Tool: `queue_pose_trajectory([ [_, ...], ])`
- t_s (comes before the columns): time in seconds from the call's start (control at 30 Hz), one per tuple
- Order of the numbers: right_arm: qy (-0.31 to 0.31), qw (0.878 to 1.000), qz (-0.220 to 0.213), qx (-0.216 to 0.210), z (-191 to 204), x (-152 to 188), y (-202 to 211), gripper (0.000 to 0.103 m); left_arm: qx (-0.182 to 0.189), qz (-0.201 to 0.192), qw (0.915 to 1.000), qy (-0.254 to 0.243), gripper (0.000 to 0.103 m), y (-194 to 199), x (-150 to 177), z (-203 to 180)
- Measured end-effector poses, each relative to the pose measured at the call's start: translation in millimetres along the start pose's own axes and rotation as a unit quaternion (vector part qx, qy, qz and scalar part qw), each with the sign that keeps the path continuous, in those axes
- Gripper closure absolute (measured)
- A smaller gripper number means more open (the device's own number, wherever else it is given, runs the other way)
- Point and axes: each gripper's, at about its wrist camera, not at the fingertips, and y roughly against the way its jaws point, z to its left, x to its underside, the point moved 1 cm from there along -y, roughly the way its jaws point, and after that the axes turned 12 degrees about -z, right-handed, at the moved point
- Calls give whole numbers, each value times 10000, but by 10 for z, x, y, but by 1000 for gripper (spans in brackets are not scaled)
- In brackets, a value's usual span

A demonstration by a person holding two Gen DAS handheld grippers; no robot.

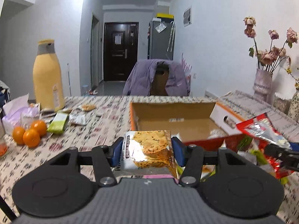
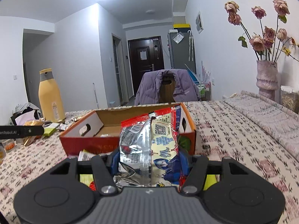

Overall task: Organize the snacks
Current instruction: 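Carry the chip bag and cookie packet into the box and release both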

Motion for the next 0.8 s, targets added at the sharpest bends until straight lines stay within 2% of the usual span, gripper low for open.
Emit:
queue_pose_trajectory([
  [0.43, 184, 9995, -250, -95, 37, -443, -528, 44, 25, -31, 9999, -106, 48, -552, -446, -454],
  [0.67, 78, 9999, -110, -72, -39, -630, -995, 44, -152, 105, 9996, -197, 47, -1002, -568, -621],
  [0.8, 109, 9998, 159, -24, -67, -624, -1304, 44, -291, 332, 9988, -194, 47, -1283, -525, -639],
])
